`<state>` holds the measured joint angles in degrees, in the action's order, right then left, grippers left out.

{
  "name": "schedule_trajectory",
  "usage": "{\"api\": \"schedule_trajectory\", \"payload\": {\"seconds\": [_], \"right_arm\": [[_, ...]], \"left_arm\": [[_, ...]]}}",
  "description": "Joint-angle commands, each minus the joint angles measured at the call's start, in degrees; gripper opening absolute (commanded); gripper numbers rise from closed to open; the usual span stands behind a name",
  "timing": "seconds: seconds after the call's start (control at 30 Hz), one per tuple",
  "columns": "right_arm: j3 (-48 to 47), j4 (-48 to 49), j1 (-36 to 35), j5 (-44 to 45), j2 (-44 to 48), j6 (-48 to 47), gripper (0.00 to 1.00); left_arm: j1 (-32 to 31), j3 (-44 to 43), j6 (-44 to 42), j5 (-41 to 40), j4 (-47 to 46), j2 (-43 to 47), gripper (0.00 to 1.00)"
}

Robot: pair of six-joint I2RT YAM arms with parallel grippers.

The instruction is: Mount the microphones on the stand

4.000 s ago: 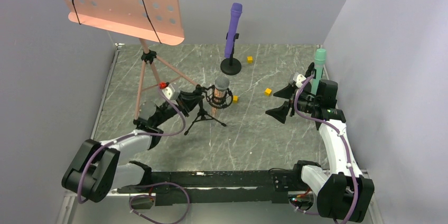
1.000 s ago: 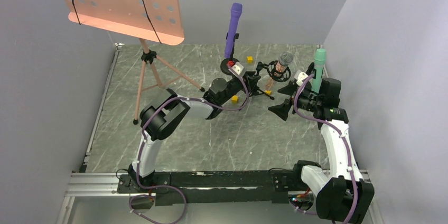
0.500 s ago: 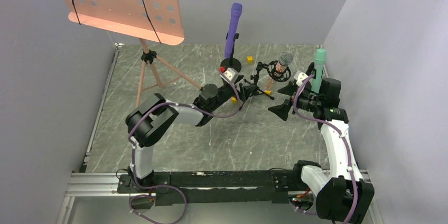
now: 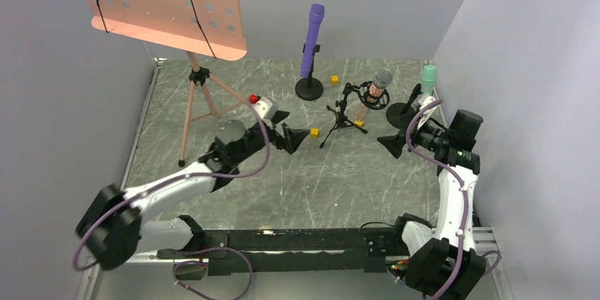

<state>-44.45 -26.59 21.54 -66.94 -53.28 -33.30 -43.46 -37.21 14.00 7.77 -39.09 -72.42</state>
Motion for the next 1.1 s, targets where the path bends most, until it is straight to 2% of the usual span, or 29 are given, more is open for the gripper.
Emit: {"api": "schedule_trajectory", "payload": {"seconds": [0.0, 0.1, 0.17, 0.27, 0.33, 0.4, 0.47, 0.6, 0.73, 1.07], "right_arm": [[-5.29, -4.81, 2.52, 1.10, 1.30, -1.67, 1.00], [-6.03, -5.46, 2.67, 8.14, 2.65, 3.73, 1.00], [-5.22, -1.93, 2.96, 16.56, 3.82, 13.30, 1.00], [-4.58, -1.53, 4.27, 22.98, 4.64, 19.88, 1.00], [-3.09, 0.49, 5.33, 25.56, 5.67, 25.33, 1.00], [-0.84, 4.31, 5.53, 31.71, 7.26, 35.35, 1.00], [1.74, 7.59, 5.55, 44.19, 8.67, 44.53, 1.00], [6.30, 9.84, 5.54, 54.14, 9.88, 47.42, 1.00], [6.91, 10.74, 5.62, 56.21, 9.96, 47.05, 1.00], [4.50, 10.15, 5.70, 52.23, 8.93, 46.60, 1.00]], "left_arm": [[4.30, 1.49, 1.03, 4.14, 23.43, 13.71, 0.99], [10.16, 1.77, -0.44, 7.28, 34.25, 22.48, 0.99], [18.20, 1.63, 0.39, 12.29, 40.01, 26.88, 0.99], [31.66, 2.04, 1.17, 21.09, 46.47, 32.82, 0.99], [36.94, 1.47, -0.80, 21.00, 50.70, 35.39, 0.99], [38.03, 0.26, -5.52, 16.84, 55.31, 37.14, 0.99], [38.10, 0.87, -8.34, 13.83, 56.84, 39.01, 0.99], [38.10, 3.08, -7.99, 15.75, 54.24, 41.62, 0.99], [38.19, 2.49, -8.99, 15.92, 54.56, 41.28, 0.99], [38.19, 2.43, -8.99, 16.37, 54.98, 41.16, 0.99]]}}
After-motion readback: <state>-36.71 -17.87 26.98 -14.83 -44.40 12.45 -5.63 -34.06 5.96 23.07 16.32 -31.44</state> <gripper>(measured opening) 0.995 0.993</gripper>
